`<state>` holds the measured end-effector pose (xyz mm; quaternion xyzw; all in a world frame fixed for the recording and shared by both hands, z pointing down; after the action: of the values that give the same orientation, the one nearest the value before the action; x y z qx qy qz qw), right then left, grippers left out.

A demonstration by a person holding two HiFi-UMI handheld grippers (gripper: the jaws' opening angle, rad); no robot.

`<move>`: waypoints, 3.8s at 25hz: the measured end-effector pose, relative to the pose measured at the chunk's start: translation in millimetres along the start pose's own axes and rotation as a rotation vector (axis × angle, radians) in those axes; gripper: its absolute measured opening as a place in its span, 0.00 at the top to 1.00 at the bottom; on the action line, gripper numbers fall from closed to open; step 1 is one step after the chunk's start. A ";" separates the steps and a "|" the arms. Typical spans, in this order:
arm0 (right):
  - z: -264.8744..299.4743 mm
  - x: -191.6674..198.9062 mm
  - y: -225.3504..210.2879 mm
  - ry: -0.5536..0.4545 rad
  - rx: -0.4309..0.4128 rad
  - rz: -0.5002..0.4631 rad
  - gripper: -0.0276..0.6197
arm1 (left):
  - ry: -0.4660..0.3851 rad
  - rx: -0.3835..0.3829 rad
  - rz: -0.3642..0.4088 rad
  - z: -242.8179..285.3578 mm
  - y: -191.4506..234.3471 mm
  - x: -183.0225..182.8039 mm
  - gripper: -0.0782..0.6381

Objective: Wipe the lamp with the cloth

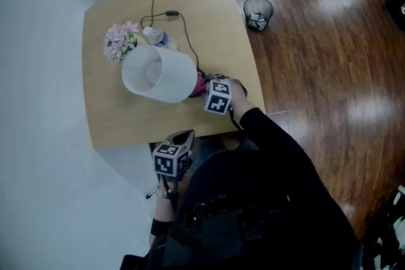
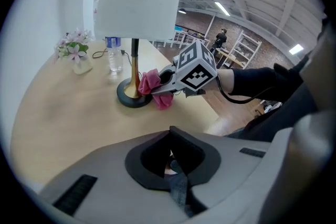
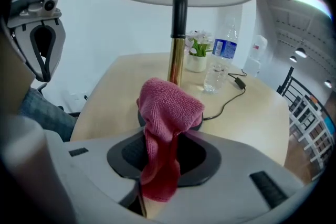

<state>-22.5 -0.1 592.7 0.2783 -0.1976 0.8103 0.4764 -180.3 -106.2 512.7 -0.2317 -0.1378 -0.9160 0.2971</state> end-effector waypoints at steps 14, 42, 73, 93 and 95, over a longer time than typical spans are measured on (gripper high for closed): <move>-50.9 5.9 -50.7 -0.155 -0.031 0.151 0.76 | -0.041 0.041 -0.077 11.6 13.5 -0.4 0.89; 30.2 -57.2 -76.2 -0.177 -0.593 -0.339 0.76 | 0.002 -0.216 -0.475 84.7 -40.8 -83.0 0.89; 40.9 -106.7 -75.7 -0.141 -0.804 -0.670 0.76 | 0.020 -0.342 -0.691 92.9 -48.2 -84.6 0.89; 65.4 -96.7 -129.0 -0.026 -0.537 -0.624 0.77 | 0.022 -0.340 -0.713 96.4 -42.8 -76.4 0.89; 52.1 -95.9 -142.0 -0.046 -0.516 -0.591 0.77 | 0.020 -0.329 -0.704 98.3 -41.5 -77.6 0.89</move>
<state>153.9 -27.6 579.2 0.2122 -0.3169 0.5554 0.7390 -116.2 2.0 552.7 -0.2057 -0.0573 -0.9741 -0.0750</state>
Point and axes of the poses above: the fingertips, and each gripper's own axes: z forward along the fingers, y to its left, x out of its underside, the point moved 8 cm from there along -z, backward along the fingers, and after that the axes turned 11 degrees about z, right-handed, at the moved point
